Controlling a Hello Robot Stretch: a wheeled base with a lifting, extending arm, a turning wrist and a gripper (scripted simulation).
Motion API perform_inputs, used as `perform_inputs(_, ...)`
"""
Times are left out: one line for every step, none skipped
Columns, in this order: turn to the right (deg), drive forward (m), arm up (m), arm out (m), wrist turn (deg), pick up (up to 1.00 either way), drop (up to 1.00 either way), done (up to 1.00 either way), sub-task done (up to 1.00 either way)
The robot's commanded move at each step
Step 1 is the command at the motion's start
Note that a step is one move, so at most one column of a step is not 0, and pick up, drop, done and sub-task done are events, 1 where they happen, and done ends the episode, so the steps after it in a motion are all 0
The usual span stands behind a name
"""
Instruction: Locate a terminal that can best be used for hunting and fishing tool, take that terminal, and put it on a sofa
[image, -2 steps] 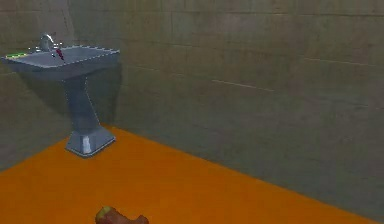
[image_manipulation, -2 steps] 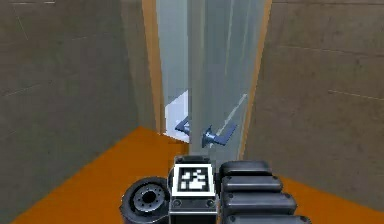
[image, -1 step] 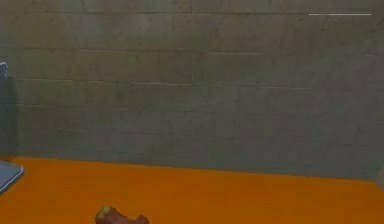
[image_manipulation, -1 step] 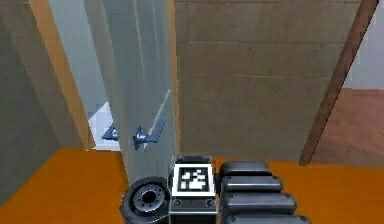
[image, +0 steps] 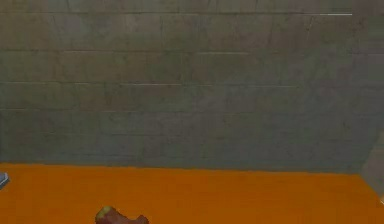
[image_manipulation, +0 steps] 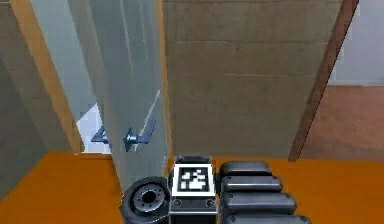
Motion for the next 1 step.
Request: perform_inputs(0.0, 0.50, 0.00, 0.00, 0.0, 0.00, 0.00, 0.00, 0.00)
